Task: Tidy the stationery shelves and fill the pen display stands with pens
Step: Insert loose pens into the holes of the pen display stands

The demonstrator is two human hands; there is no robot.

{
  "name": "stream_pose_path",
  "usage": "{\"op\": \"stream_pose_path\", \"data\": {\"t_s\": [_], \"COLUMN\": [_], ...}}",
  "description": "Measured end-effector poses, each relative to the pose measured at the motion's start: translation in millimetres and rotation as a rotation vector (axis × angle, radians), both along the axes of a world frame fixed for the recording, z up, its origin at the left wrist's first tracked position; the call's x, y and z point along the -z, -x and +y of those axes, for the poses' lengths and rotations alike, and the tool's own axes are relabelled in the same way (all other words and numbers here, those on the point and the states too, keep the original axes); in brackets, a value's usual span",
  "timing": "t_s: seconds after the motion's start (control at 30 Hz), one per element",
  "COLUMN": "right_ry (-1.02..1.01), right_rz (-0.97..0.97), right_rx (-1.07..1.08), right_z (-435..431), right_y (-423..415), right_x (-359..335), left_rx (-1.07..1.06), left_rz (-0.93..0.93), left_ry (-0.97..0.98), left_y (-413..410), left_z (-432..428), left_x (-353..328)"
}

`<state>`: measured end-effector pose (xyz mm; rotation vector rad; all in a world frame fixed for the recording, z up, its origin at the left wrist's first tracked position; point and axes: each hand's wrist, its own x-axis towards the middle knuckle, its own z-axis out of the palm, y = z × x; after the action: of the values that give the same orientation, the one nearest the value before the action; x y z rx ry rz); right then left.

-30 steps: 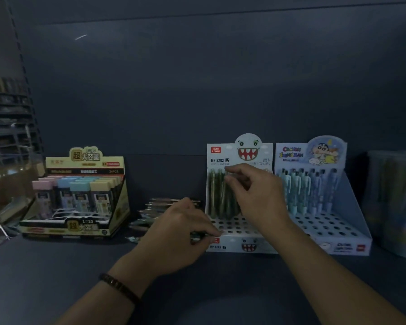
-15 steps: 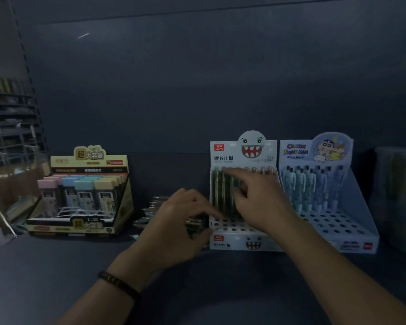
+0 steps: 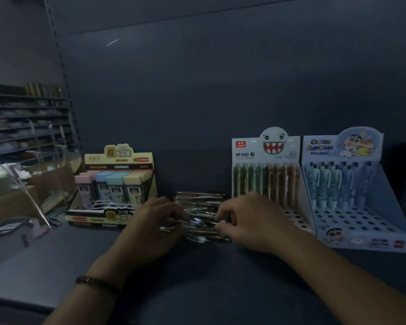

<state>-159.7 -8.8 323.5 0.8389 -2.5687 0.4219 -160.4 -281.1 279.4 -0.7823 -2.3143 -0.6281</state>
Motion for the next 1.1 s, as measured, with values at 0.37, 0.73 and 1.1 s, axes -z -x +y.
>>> {"op": "stream_pose_path", "data": {"t_s": [0.37, 0.73, 1.1], "right_ry": [-0.302, 0.401, 0.968], "right_rz": [0.111, -0.165, -0.313], "right_rx": [0.117, -0.025, -0.192], "right_z": [-18, 3, 4], "right_y": [-11, 6, 1], "right_x": [10, 2, -13], "left_rx": [-0.038, -0.027, -0.072], "left_rz": [0.003, -0.013, -0.014], "left_ry": [0.066, -0.022, -0.111], "left_y": [1, -4, -12], "left_z": [-1, 6, 28], "left_x": [5, 0, -9]}}
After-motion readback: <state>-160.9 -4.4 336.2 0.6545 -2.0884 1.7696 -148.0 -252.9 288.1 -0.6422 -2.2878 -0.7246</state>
